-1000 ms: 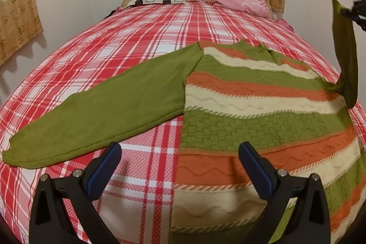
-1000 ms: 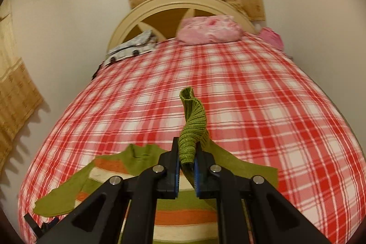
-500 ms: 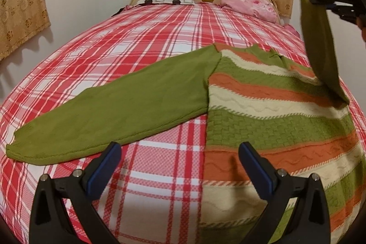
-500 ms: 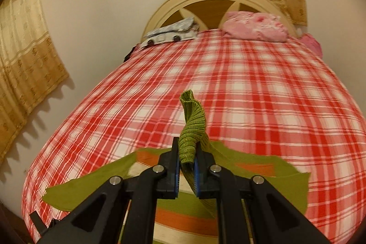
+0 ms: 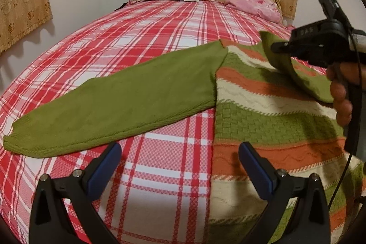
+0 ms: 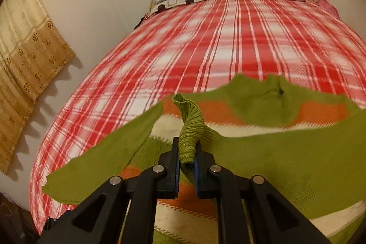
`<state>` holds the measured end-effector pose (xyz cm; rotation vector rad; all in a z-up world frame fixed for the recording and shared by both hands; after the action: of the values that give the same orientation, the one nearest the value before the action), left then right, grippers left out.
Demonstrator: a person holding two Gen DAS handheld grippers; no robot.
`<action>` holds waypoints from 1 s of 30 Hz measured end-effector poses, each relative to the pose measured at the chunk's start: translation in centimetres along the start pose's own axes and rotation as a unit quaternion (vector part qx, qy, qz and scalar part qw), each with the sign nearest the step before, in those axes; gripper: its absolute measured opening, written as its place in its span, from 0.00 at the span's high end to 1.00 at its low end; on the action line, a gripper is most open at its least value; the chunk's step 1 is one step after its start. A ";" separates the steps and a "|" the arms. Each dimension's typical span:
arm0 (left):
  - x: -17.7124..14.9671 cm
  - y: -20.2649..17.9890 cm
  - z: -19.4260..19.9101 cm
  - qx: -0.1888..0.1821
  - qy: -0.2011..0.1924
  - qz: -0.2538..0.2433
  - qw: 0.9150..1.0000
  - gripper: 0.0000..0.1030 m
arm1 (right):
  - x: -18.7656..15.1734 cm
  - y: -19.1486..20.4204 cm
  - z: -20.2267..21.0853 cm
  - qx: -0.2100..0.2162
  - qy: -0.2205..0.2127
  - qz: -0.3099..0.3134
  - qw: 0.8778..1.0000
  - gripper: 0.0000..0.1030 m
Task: Fold small clothes
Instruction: 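Lift the cuff with the right gripper and fold the sleeve across the sweater body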
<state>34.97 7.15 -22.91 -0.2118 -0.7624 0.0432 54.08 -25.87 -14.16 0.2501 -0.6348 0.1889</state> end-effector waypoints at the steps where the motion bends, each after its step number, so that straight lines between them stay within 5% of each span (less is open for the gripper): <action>1: 0.0 0.0 0.0 0.001 0.000 -0.001 1.000 0.00 | -0.2 0.2 -0.3 0.002 0.003 -0.001 1.000 0.91; 7: 0.0 0.1 -0.2 0.002 0.002 -0.002 1.000 0.00 | -0.2 0.7 -1.3 0.003 0.006 -0.005 1.000 0.91; 17: -0.1 0.3 -0.4 0.001 0.003 0.006 1.000 0.00 | -4.5 2.5 -3.8 0.012 0.073 0.043 0.996 0.90; 18: -0.1 0.4 -0.5 -0.001 0.003 0.009 1.000 0.00 | -4.7 2.6 -3.6 0.013 0.068 0.048 0.996 0.88; 20: -0.1 0.6 -0.4 -0.003 0.003 0.015 1.000 0.00 | -5.1 2.9 -3.1 0.031 0.071 0.048 0.996 0.69; 21: -0.1 0.8 -0.2 -0.003 0.002 0.017 1.000 0.00 | -5.4 3.4 -2.5 0.057 0.076 0.052 0.994 0.48; 22: -0.1 1.0 -0.1 -0.001 0.001 0.020 1.000 0.00 | -5.8 3.9 -1.8 0.074 0.077 0.063 0.992 0.39; 25: 0.0 1.8 0.5 0.007 -0.003 0.022 1.000 0.00 | -6.2 3.2 -0.4 0.046 0.064 0.091 0.993 0.39; 30: 0.6 4.6 2.1 0.039 -0.015 0.028 0.999 0.00 | -6.5 0.0 -0.8 0.043 0.081 0.038 0.995 0.39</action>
<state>34.09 12.05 -21.98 -0.1588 -0.7828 0.1301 49.38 -26.26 -18.75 0.2898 -0.4757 0.3066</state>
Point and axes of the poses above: each gripper's, at about its wrist camera, not at the fingertips, and z roughly against the way its jaws point, y to its left, x to its top, the point moved 9 cm from there along -z, roughly the way its jaws point, and after that the axes turned 12 degrees about -x, right-handed, at the moved point
